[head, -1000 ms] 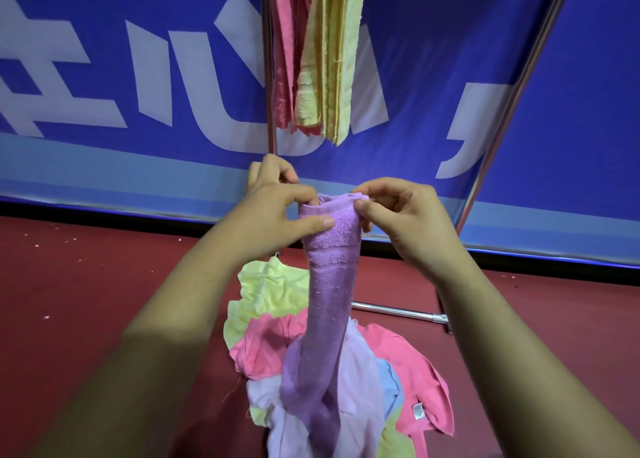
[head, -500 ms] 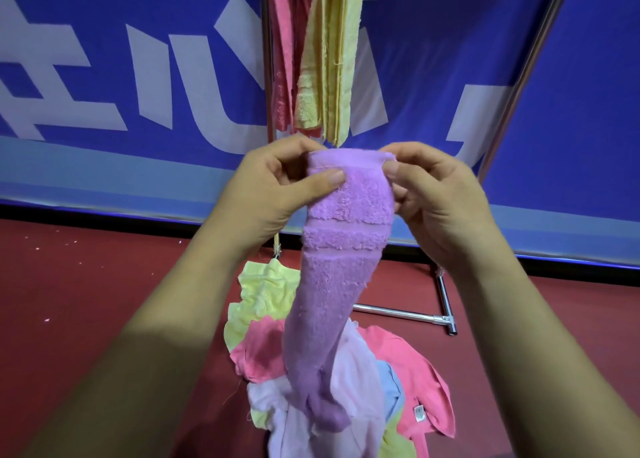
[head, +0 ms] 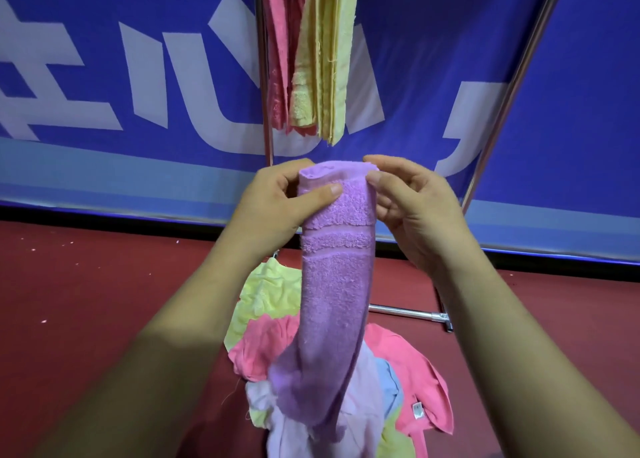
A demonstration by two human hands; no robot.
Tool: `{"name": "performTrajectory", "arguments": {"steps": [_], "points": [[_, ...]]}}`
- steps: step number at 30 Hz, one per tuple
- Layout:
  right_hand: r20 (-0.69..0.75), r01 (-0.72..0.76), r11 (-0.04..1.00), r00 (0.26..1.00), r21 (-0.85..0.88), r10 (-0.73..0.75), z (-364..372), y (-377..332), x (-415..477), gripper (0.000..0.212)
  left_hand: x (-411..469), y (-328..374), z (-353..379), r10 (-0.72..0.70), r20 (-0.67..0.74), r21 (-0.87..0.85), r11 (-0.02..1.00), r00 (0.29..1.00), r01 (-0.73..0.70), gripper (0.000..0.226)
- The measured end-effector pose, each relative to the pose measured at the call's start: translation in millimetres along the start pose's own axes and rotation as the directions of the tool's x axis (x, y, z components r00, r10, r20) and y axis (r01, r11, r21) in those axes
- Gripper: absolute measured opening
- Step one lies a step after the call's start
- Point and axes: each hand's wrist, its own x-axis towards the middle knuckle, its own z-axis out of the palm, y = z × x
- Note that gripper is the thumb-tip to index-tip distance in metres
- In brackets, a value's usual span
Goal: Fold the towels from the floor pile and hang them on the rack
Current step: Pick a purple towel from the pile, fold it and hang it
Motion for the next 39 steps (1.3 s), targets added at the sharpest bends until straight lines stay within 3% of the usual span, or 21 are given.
{"name": "performTrajectory", "arguments": {"steps": [3, 5, 7, 8, 11, 14, 18, 20, 22, 23, 25, 26, 33, 39], "points": [[0.191, -0.162, 0.987, 0.969, 0.008, 0.157, -5, 10, -3, 0.024, 0, 2, 2, 0.026, -0.067, -0.002, 1.0, 0.997, -0.026, 0.007], [0.255, -0.242, 0.966, 0.932, -0.092, 0.258, -10, 22, -6, 0.029, 0, 2, 1, 0.017, -0.103, 0.013, 1.0, 0.995, -0.016, 0.003], [0.28, -0.273, 0.951, 0.911, -0.145, 0.304, -10, 27, -11, 0.019, 0, 2, -1, 0.014, -0.107, 0.023, 1.0, 0.994, -0.011, 0.003], [0.281, -0.284, 0.95, 0.909, -0.129, 0.309, -9, 28, -12, 0.01, 0, 1, -1, 0.015, -0.108, 0.025, 1.0, 0.994, -0.012, 0.006], [0.224, -0.26, 0.965, 0.94, -0.025, 0.259, -5, 31, -11, 0.019, 2, 0, -3, 0.012, -0.114, 0.01, 1.0, 0.993, -0.011, 0.014], [0.19, -0.216, 0.975, 0.96, 0.045, 0.204, -4, 34, -8, 0.012, 3, -2, -7, -0.001, -0.134, -0.005, 1.0, 0.991, 0.0, 0.008], [0.113, -0.231, 0.973, 0.967, 0.012, 0.229, -5, 37, -6, 0.012, 3, -5, -7, -0.014, -0.16, -0.023, 1.0, 0.987, 0.011, 0.006], [0.083, -0.214, 0.976, 0.974, 0.033, 0.211, -3, 35, -5, 0.01, 4, -6, -4, -0.061, -0.156, -0.147, 0.988, 0.986, 0.038, 0.008], [0.052, -0.194, 0.98, 0.98, 0.04, 0.192, -1, 31, -5, 0.011, 3, -8, -5, -0.174, -0.027, -0.319, 0.935, 0.984, 0.157, 0.025], [0.035, -0.188, 0.981, 0.982, 0.04, 0.187, 0, 29, -5, 0.014, 2, -10, -7, -0.223, 0.086, -0.291, 0.926, 0.971, 0.239, 0.036], [0.007, -0.171, 0.984, 0.985, 0.046, 0.171, 0, 25, -4, 0.017, -4, -16, -11, -0.307, 0.281, 0.001, 0.947, 0.909, 0.32, 0.038], [-0.004, -0.165, 0.985, 0.986, 0.04, 0.166, -1, 23, -4, 0.016, -7, -19, -10, -0.328, 0.313, 0.112, 0.945, 0.891, 0.308, 0.031], [-0.096, -0.204, 0.978, 0.973, 0.05, 0.208, -6, 24, 0, 0.016, -10, -19, 1, -0.244, 0.235, -0.014, 0.967, 0.941, 0.255, 0.011], [0.122, -0.302, 0.935, 0.951, 0.184, 0.283, -7, 36, -5, 0.023, -6, -12, 6, -0.255, 0.031, -0.294, 0.922, 0.967, 0.252, 0.016]]}}
